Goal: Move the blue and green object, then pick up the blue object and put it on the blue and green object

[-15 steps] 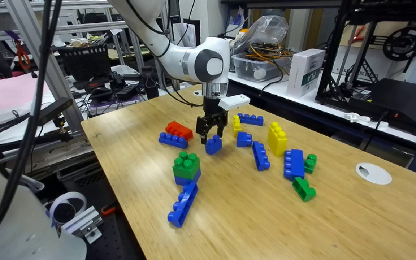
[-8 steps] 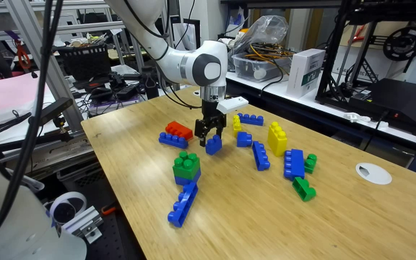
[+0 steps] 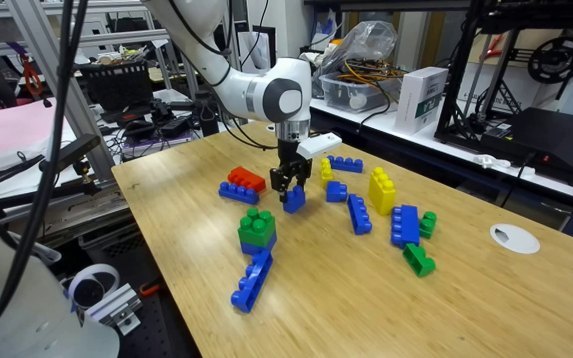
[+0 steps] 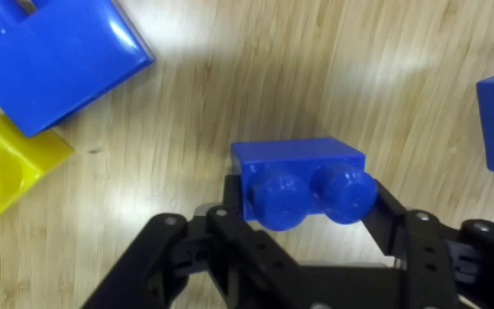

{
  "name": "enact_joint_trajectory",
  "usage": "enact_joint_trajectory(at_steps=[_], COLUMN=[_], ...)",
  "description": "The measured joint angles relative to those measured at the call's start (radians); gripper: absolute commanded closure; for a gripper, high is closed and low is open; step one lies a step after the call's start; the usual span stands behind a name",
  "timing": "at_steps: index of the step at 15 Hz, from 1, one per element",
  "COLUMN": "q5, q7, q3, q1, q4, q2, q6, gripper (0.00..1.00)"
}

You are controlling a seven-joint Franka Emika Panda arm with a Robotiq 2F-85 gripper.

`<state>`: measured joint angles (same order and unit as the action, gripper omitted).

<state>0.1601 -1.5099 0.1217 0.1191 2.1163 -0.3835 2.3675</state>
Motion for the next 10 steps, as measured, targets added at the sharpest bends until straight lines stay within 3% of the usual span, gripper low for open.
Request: enact_joint_trajectory(at_steps=[10], q5=[0.039], q7=[0.009], q3=[-0.001], q1=[-0.006], q4=[0.004], q2=[0.085], q6=[-0.02], gripper=[0.55])
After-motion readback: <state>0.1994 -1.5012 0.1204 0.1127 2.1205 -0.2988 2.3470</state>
